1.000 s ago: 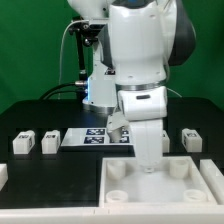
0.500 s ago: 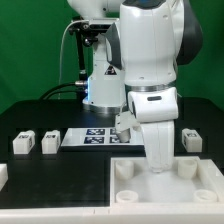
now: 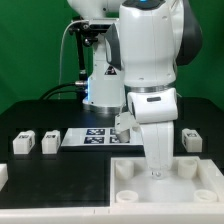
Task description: Assemble one leg
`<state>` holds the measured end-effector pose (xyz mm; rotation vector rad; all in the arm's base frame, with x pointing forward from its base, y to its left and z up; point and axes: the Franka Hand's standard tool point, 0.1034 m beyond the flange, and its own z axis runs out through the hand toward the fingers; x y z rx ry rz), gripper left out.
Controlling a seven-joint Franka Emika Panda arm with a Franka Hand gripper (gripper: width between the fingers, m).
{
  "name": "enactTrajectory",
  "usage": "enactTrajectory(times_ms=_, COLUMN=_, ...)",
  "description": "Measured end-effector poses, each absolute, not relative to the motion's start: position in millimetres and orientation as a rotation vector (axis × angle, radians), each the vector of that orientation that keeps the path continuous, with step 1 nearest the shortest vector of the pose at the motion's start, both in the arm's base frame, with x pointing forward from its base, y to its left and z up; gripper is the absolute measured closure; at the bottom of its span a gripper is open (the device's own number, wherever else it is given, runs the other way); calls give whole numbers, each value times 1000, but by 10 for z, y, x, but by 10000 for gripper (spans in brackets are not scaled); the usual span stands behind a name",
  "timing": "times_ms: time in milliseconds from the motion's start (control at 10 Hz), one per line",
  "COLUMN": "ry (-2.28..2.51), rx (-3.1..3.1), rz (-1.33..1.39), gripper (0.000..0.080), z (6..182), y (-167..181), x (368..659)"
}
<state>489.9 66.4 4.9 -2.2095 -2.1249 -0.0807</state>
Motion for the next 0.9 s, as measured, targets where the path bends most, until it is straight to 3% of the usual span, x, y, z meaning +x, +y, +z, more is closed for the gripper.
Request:
enactTrajectory(times_ms=100, ry=-2125, rx=-2210, rz=-81, gripper=179, z=49, y=664, x=4899)
enactTrajectory(times_ms=700, ry=-2109, rx=-2226, rz=-81, gripper=150, z=67, y=666, x=4892)
enactTrajectory(times_ms=900, ry=-1982, rx=-2362, rz=-71, gripper=150, z=341, y=749, x=4821)
